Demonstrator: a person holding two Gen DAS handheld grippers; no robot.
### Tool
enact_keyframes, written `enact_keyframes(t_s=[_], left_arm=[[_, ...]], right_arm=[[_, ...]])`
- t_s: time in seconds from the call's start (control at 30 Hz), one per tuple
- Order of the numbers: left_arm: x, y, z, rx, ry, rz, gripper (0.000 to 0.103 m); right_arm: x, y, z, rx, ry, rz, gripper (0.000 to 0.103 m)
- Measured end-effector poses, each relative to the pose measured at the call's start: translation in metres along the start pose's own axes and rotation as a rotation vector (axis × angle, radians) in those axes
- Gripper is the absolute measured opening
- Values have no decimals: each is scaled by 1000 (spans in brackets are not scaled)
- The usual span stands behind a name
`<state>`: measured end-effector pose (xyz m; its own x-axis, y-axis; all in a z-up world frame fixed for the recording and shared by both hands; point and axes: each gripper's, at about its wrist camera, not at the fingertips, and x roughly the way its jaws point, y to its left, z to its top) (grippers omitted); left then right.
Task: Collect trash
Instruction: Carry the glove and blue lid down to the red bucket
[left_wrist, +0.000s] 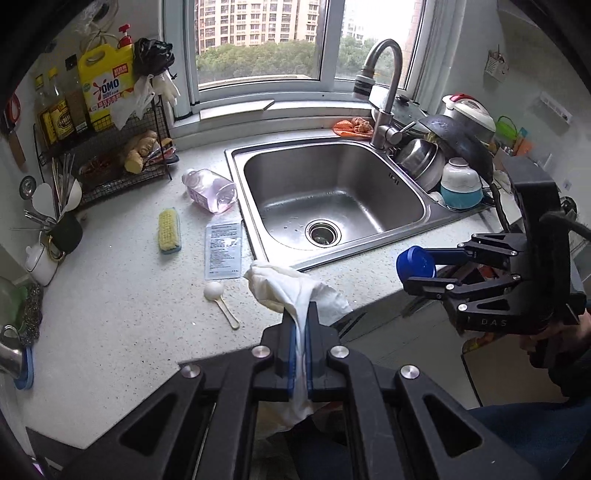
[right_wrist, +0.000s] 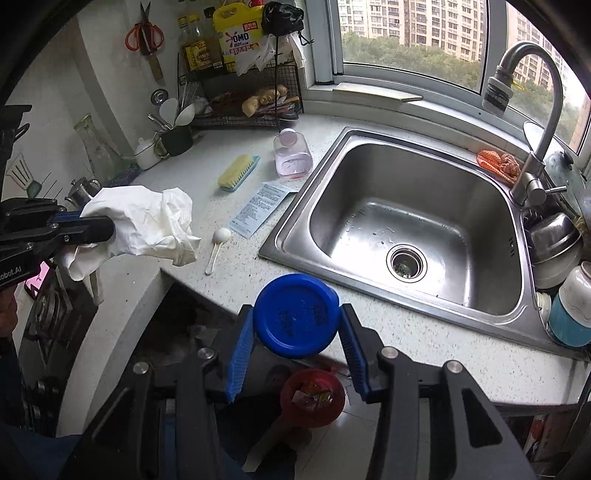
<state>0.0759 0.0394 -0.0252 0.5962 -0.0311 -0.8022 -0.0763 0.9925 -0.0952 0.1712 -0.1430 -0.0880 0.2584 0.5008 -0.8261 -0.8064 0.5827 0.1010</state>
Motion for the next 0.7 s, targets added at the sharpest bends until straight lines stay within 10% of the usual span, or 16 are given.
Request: enact_keyframes(t_s=[0.7], left_arm=[[157,-41,-117,-38,238,-139,3]], right_arm=[[92,-14,-93,75,129,0,43]])
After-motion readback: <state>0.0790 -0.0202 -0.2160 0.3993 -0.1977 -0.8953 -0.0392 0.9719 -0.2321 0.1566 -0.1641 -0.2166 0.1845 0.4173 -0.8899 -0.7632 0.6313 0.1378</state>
